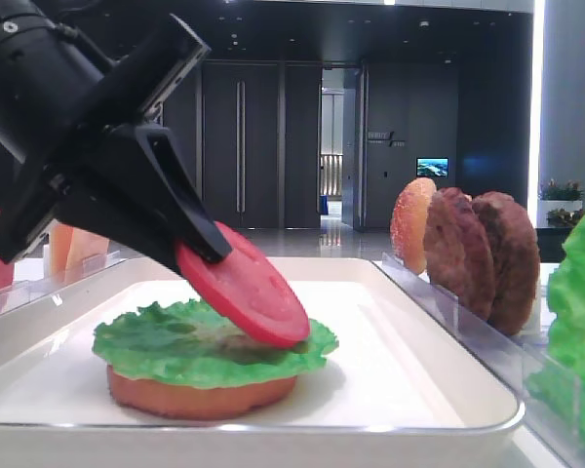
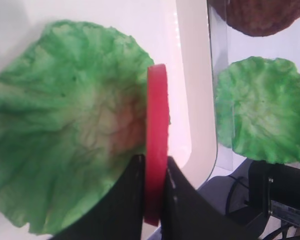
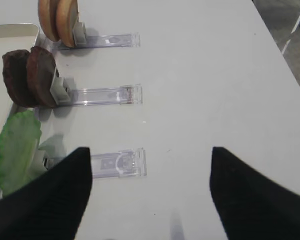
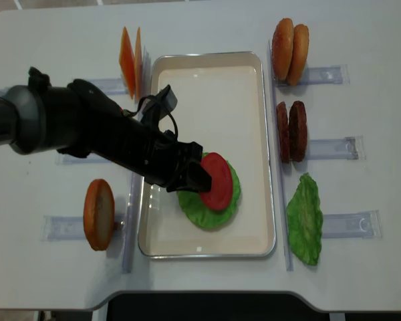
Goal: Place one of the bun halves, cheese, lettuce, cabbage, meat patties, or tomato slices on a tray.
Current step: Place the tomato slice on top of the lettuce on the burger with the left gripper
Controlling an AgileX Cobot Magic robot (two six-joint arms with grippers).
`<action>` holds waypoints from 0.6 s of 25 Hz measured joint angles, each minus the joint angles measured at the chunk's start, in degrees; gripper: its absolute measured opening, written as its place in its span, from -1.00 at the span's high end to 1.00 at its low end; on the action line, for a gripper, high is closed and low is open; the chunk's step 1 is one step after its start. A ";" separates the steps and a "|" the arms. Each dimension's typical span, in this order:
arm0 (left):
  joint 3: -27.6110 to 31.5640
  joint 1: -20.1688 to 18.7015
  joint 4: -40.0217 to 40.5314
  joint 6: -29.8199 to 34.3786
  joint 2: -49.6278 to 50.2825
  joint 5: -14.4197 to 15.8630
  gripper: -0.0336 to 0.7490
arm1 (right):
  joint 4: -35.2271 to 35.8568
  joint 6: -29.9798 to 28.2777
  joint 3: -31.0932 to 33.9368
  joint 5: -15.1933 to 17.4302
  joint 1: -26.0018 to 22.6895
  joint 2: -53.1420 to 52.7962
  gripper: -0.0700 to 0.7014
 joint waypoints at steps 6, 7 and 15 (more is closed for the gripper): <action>0.00 0.00 -0.20 0.00 0.28 0.00 0.80 | 0.00 0.00 0.00 -0.05 0.00 0.00 -0.42; 0.00 0.00 -0.25 0.00 0.28 0.00 0.80 | 0.00 0.00 0.00 -0.05 0.00 0.00 -0.42; 0.00 0.00 -0.31 -0.33 0.35 -0.05 0.71 | 0.00 0.00 0.00 -0.05 0.00 0.00 -0.42</action>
